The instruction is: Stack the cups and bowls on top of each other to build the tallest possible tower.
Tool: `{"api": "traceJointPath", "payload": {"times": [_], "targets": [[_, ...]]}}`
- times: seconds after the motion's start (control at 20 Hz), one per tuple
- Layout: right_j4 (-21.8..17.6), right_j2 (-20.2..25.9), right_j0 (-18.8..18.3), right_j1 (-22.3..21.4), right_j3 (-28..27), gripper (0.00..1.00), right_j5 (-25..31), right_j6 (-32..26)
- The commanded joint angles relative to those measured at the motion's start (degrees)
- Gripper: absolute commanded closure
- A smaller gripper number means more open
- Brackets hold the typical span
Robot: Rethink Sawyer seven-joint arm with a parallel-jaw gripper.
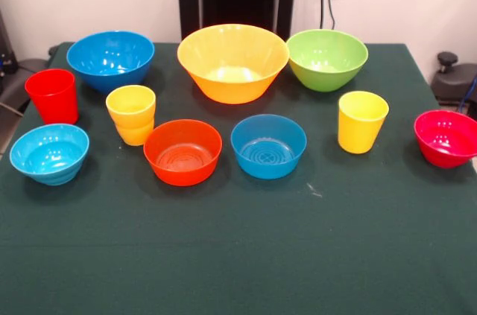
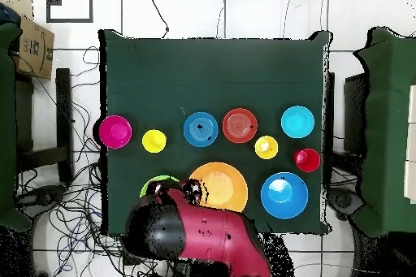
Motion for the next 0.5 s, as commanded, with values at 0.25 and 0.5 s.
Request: {"api": "traceJointPath", "payload": {"times": [0.25,0.5], "targets": [[-6.0,2.4,0.4,21.6,2.9,0.00,-24.7,9.2],[-6.2,2.3,0.1,26.0,2.2,0.00,-30.1,9.3]]}}
